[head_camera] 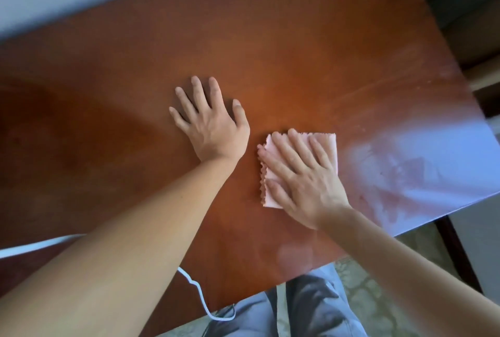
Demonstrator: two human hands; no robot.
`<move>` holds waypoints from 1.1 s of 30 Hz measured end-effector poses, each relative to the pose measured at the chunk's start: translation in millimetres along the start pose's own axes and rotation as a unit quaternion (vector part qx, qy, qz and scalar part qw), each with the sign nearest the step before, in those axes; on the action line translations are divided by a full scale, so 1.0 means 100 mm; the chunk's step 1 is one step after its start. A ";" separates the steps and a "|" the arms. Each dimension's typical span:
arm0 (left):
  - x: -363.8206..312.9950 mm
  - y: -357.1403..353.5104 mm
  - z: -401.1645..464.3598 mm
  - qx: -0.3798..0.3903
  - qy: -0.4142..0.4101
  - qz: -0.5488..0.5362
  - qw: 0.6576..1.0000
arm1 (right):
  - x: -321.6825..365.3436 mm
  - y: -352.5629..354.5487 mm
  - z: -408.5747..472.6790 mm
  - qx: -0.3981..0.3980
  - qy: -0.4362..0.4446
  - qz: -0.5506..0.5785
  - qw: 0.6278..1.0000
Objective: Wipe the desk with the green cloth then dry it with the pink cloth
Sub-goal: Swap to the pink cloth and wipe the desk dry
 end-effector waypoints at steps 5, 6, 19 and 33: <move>0.03 0.00 -0.04 -0.003 -0.057 0.000 0.998 | -0.08 0.07 0.27 -0.052 -0.083 0.008 0.995; 0.03 0.00 -0.05 -0.003 -0.065 0.001 0.998 | -0.01 0.02 0.22 -0.060 -0.089 0.008 0.994; -0.19 0.11 -0.31 -0.044 -0.217 -0.015 0.975 | 0.20 -0.27 -0.82 -0.068 -0.041 0.003 0.997; -0.63 -0.06 -0.59 -0.016 -0.356 0.000 0.934 | 0.07 -0.25 -1.10 -0.067 -0.050 0.016 0.996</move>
Point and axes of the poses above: each hand's wrist, its own z-axis towards the middle knuckle, its own y-axis out of the back of the hand, x = y × z, the point moved 1 cm from there along z, towards the middle knuckle, and after that the axes turned 10 degrees about z, right-handed, at the moved point
